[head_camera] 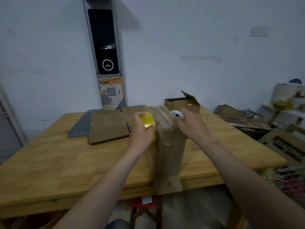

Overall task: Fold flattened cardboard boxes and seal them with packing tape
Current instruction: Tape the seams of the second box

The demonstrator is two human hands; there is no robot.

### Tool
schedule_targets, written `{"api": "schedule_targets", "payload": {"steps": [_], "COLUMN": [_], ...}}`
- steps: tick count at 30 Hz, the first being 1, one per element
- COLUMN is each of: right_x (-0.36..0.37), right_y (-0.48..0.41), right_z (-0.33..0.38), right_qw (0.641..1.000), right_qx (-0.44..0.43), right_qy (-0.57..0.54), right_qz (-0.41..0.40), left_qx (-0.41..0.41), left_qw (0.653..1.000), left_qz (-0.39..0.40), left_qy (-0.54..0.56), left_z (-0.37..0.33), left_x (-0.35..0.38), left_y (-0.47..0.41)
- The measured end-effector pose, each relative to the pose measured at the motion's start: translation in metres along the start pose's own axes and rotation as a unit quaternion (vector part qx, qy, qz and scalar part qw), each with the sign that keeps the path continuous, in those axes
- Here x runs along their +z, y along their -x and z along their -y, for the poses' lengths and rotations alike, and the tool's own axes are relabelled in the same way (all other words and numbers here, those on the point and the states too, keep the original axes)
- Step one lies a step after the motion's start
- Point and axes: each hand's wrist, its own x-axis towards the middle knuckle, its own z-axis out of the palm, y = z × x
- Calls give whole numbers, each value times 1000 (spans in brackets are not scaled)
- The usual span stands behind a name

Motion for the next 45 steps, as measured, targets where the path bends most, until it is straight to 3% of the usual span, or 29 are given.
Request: {"api": "schedule_targets", "payload": {"steps": [5,8,11,14,16,18,25,32,38,42,45], "right_x": [10,23,33,44,52,62,77,58,20,-6,-19], "right_y": [12,13,4,-5,-4,1,17,19,9,7,16], "right_z": [15,15,10,-8,-26,-42,-71,-66,-14,43,87], "right_qw": [988,953,940,965,988,975,948,954,987,1000,992], "right_qx": [10,46,76,138,132,126,126,138,76,-5,-53], "right_qy": [-148,-294,-331,-224,-26,120,246,205,125,-14,-109], "right_qz": [37,52,36,17,81,140,161,167,60,0,43], "left_qx": [-1,-14,-34,-28,-33,-44,-39,-38,-29,-5,13], "left_qw": [999,998,997,996,995,995,996,996,995,993,995], "left_qz": [25,23,-11,-38,-51,-58,-48,-51,-79,-36,-12], "left_qy": [-35,-62,-64,-71,-74,-74,-65,-62,-55,-113,-103], "left_z": [-7,4,20,35,39,40,43,37,30,12,3], "left_x": [-21,-38,-46,-46,-48,-49,-44,-48,-71,-90,-103], "left_y": [-18,-31,-39,-40,-42,-45,-47,-43,-35,-20,-8]}}
